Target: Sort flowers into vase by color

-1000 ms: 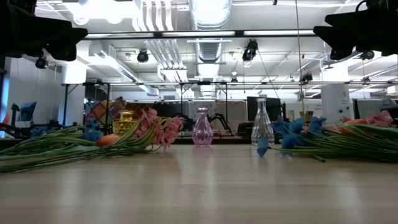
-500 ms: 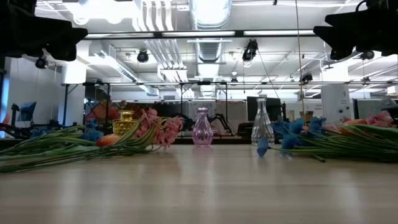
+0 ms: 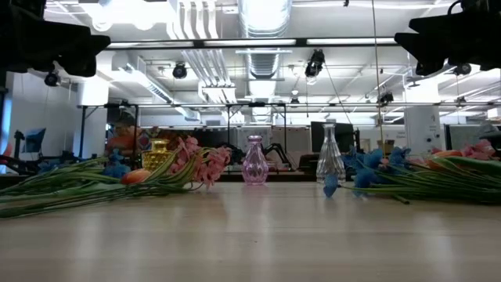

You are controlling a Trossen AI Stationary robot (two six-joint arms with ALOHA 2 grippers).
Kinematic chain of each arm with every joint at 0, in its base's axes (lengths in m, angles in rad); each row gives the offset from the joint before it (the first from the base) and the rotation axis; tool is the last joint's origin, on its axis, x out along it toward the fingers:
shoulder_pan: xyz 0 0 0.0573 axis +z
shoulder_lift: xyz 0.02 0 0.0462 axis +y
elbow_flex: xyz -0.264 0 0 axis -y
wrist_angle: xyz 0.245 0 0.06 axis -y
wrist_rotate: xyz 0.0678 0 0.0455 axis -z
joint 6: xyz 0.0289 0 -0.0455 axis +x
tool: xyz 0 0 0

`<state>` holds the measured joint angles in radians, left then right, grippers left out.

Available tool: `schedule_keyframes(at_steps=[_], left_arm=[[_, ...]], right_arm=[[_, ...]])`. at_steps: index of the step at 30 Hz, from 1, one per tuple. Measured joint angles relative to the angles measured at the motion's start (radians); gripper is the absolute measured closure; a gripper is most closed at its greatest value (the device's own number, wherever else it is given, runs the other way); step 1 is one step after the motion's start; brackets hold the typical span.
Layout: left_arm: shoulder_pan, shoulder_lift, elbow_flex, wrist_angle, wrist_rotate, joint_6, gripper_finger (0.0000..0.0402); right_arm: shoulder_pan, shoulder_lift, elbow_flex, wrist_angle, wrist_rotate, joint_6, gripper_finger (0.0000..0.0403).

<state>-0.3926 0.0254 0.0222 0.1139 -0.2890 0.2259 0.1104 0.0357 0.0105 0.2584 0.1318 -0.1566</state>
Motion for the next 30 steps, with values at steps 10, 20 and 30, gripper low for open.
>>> schedule_keyframes(at_steps=[10, 20, 30], left_arm=[[0.0, 0.0, 0.0, 0.0, 0.0, 0.0, 0.0248], [0.0, 0.0, 0.0, 0.0, 0.0, 0.0, 0.0248], [0.0, 0.0, 0.0, 0.026, -0.034, -0.132, 0.0248]], right_arm=[[0.0, 0.0, 0.0, 0.0, 0.0, 0.0, 0.0193], [0.0, 0.0, 0.0, 0.0, 0.0, 0.0, 0.0193], [0.0, 0.0, 0.0, 0.017, 0.0, 0.024, 0.0193]])
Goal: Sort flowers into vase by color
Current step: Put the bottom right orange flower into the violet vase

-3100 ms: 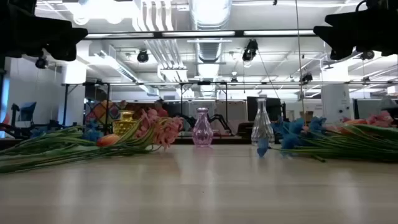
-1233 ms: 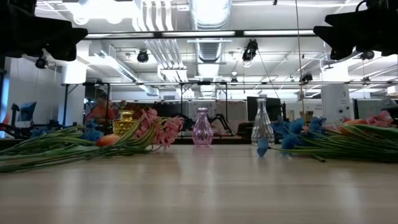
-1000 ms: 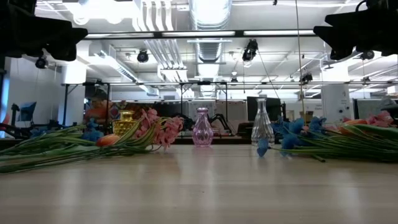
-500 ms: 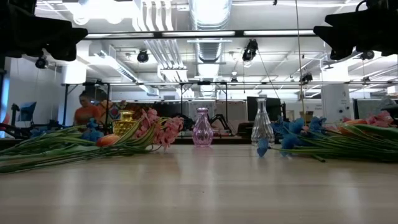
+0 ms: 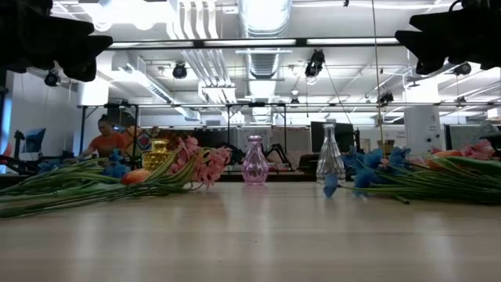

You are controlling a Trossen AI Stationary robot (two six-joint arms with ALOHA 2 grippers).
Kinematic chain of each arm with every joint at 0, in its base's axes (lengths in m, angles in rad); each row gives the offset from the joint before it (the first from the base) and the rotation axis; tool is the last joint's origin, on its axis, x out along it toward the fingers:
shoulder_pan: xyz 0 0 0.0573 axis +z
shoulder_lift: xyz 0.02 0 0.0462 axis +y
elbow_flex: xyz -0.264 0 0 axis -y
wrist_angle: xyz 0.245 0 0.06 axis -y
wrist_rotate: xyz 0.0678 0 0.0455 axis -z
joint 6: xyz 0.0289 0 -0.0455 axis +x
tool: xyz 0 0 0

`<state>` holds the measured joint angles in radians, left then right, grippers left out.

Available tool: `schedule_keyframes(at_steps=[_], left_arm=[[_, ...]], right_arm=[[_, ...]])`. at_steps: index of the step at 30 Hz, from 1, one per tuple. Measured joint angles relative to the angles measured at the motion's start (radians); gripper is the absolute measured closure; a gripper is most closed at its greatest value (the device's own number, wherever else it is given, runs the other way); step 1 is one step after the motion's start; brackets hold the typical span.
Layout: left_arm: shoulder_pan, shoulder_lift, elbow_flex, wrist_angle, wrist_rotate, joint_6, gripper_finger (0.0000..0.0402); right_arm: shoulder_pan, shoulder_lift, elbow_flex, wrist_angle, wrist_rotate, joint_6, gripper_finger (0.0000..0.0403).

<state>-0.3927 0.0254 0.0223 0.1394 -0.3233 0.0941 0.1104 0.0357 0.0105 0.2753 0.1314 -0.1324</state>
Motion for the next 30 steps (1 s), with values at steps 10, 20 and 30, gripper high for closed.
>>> schedule_keyframes(at_steps=[10, 20, 30], left_arm=[[-0.001, 0.0, 0.0, 0.068, -0.034, -0.281, 0.0248], [0.0, 0.0, 0.0, 0.11, -0.135, -0.179, 0.0248], [-0.003, 0.056, -0.002, 0.177, -0.028, -0.367, 0.0248]], right_arm=[[0.0, 0.001, 0.0, -0.012, 0.0, 0.091, 0.0193], [0.0, 0.007, 0.0, -0.083, -0.011, 0.237, 0.0193], [0.0, 0.053, 0.0, 0.118, -0.052, 0.205, 0.0193]])
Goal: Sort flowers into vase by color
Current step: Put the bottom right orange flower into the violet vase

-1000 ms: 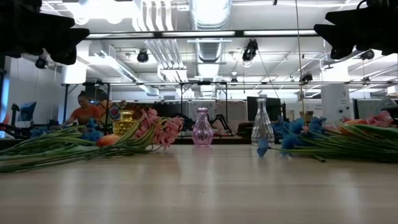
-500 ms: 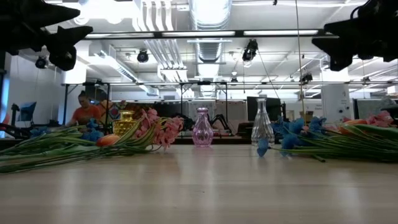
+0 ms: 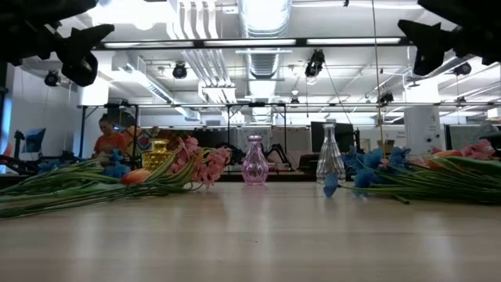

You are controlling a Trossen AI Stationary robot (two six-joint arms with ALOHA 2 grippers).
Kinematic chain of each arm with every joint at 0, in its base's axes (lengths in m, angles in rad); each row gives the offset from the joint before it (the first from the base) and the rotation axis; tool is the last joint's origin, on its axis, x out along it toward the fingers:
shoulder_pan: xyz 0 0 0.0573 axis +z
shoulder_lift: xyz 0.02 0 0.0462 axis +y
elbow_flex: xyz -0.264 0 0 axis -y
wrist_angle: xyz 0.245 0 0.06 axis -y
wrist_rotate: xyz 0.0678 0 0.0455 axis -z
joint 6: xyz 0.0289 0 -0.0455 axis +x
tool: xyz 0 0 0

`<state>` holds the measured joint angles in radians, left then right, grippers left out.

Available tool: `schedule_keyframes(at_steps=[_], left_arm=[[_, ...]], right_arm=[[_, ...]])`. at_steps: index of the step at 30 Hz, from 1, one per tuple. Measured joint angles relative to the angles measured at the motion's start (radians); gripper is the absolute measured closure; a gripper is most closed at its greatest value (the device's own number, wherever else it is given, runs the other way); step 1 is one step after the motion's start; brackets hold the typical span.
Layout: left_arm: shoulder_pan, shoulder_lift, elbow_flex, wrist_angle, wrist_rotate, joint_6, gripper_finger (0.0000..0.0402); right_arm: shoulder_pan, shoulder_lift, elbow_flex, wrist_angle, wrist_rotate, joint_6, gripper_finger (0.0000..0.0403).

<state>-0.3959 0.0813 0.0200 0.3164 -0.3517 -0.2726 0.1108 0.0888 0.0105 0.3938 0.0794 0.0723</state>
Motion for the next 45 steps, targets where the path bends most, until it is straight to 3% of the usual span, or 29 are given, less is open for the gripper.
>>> schedule_keyframes(at_steps=[4, 9, 12, 14, 22, 31, 36, 39, 45], left_arm=[[0.0, 0.102, 0.0, 0.12, -0.024, 0.0, 0.0248], [-0.003, 0.291, 0.0, 0.374, -0.032, -0.003, 0.0248], [-0.003, 0.401, 0.001, 0.496, -0.077, -0.036, 0.0248], [-0.002, 0.463, 0.018, 0.487, -0.1, -0.076, 0.0248], [-0.003, 0.665, 0.21, 0.26, -0.133, -0.13, 0.0248], [-0.003, 0.774, 0.567, -0.585, -0.282, -0.24, 0.0248], [-0.001, 0.819, 0.681, -0.82, -0.339, -0.217, 0.0248], [-0.001, 0.826, 0.71, -0.851, -0.303, -0.168, 0.0248], [-0.001, 0.824, 0.706, -0.817, -0.066, 0.027, 0.026]], right_arm=[[0.0, 0.059, 0.008, 0.037, 0.077, -0.043, 0.0193], [0.0, 0.168, 0.093, 0.027, 0.093, 0.017, 0.0193], [0.0, 0.243, 0.167, -0.026, 0.127, 0.046, 0.0193], [0.0, 0.294, 0.221, -0.099, 0.156, 0.066, 0.0193], [0.0, 0.473, 0.446, -0.405, 0.318, 0.181, 0.0193], [-0.002, 0.658, 0.647, -0.634, 0.366, 0.369, 0.0193], [-0.002, 0.783, 0.743, -0.751, 0.366, 0.497, 0.0193], [-0.002, 0.857, 0.802, -0.846, 0.362, 0.558, 0.0193], [-0.002, 0.988, 0.93, -1.049, 0.355, 0.666, 0.0193]])
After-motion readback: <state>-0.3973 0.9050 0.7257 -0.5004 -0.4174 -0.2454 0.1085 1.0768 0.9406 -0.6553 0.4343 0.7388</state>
